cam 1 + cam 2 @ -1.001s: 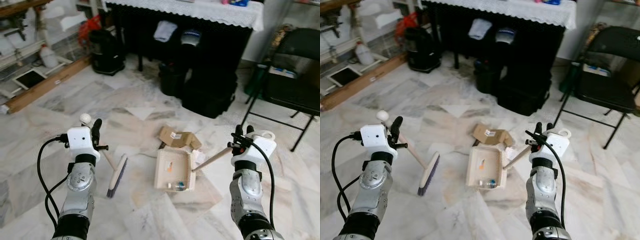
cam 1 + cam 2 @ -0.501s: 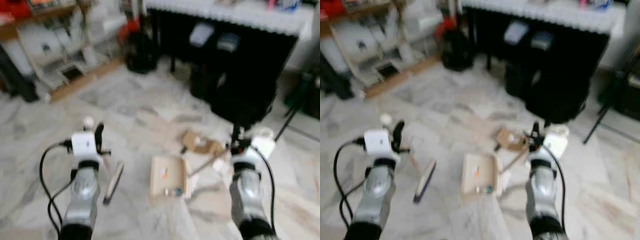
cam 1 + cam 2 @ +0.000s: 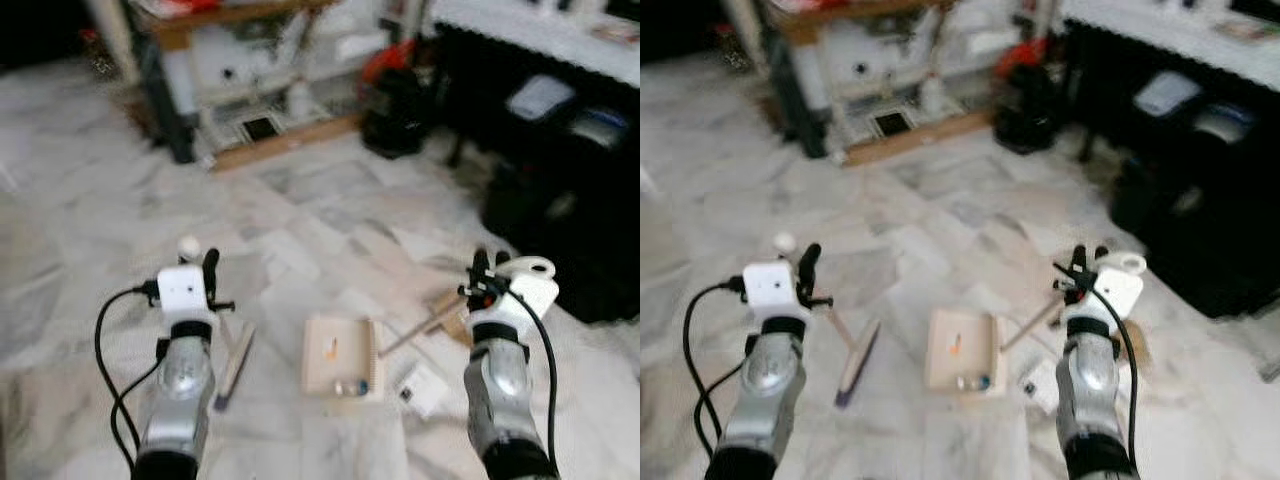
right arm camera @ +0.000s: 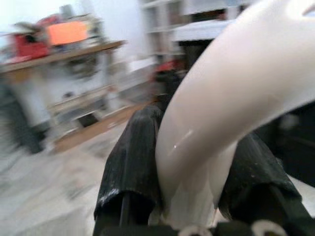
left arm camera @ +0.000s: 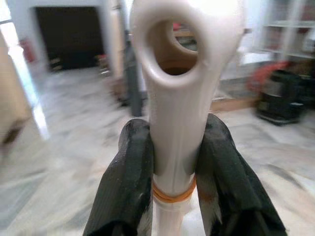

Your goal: Sweep floor

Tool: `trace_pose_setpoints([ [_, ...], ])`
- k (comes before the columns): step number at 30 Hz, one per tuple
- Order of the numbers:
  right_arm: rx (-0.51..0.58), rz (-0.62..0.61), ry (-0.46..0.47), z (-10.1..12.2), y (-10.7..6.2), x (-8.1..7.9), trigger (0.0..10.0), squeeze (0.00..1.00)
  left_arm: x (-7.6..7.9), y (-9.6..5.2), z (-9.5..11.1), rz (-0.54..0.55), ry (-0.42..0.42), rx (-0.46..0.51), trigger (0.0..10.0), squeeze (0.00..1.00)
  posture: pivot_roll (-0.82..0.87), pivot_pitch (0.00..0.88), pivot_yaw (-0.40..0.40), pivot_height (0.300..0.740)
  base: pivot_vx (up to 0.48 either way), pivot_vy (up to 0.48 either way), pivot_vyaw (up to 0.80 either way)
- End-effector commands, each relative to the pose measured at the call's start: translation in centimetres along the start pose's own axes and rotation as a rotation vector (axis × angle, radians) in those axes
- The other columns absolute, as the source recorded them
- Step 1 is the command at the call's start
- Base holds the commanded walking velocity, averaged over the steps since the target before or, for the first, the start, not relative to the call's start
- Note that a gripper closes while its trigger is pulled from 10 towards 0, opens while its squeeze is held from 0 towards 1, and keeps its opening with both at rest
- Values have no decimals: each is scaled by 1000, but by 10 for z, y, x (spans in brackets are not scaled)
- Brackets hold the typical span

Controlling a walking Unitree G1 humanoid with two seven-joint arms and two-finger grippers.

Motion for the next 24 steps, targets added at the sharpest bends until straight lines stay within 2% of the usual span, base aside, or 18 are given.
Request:
trace_pose_setpoints([
  [1,72,23,20,19,5,-7,10000,0,-5,4,16,23,6,55,10000,0,42,0,-49,740,0,0,800],
  [15,67,32,39,18,4,-14,10000,0,-6,4,18,17,21,63,10000,0,49,0,-39,740,0,0,800],
  [24,56,33,47,15,1,-14,10000,0,6,5,22,-14,14,71,10000,0,42,0,-27,740,0,0,800],
])
Point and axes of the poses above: a point about 5 cm out from each wrist's last joint towards the gripper, its own y axis pointing out of the wrist towards the gripper, its own z axis along the axis of the wrist's last joint, x = y × z, the point moved 6 cm from there along y, pointing out of the wrist towards the gripper, and after that the axes turned 11 degrees about y, right-handed, at the moved point
